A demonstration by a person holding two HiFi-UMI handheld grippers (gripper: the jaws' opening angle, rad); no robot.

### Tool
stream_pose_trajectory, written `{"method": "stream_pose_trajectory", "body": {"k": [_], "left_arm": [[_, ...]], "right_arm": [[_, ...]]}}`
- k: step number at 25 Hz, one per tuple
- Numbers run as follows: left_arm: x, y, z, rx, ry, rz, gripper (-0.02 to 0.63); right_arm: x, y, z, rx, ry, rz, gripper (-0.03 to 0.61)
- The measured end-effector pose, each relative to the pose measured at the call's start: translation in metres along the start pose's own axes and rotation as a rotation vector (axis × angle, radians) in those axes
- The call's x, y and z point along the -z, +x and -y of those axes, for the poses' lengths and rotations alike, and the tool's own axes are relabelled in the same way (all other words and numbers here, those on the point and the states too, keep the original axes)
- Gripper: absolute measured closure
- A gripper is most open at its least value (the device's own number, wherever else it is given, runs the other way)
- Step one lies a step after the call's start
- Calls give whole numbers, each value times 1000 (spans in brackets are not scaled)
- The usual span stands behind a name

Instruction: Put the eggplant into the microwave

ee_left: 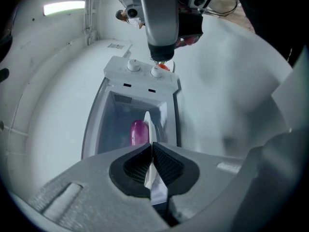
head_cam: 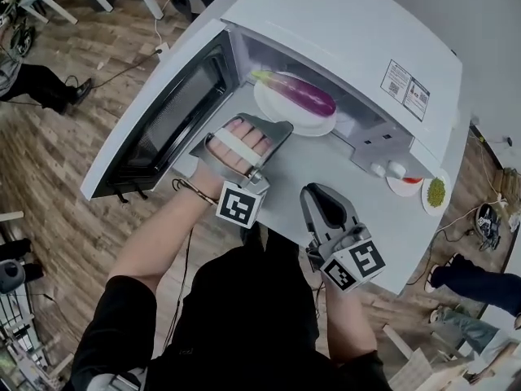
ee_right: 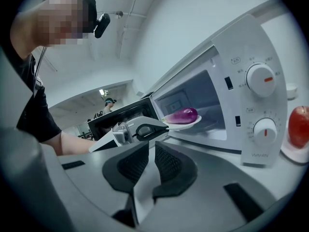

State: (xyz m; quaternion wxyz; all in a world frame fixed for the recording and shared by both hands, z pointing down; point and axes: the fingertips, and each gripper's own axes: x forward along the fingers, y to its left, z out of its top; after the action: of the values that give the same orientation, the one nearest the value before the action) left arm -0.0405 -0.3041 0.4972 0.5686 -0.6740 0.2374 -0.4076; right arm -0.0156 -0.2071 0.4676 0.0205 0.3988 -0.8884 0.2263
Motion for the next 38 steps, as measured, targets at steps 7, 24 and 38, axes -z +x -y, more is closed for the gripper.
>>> {"method": "stream_pose_trajectory", "body": {"k": [7,24,38], "left_arm": [[1,24,4,-2,9,4,597],[20,73,15,70,7,-25,597],[25,91,21,253,-15,-61,597]], "right_arm": [[2,9,14,6,3,0,529],[-3,19,36,17,26,25,538],[-8,21,43,0,87,61,538]]}}
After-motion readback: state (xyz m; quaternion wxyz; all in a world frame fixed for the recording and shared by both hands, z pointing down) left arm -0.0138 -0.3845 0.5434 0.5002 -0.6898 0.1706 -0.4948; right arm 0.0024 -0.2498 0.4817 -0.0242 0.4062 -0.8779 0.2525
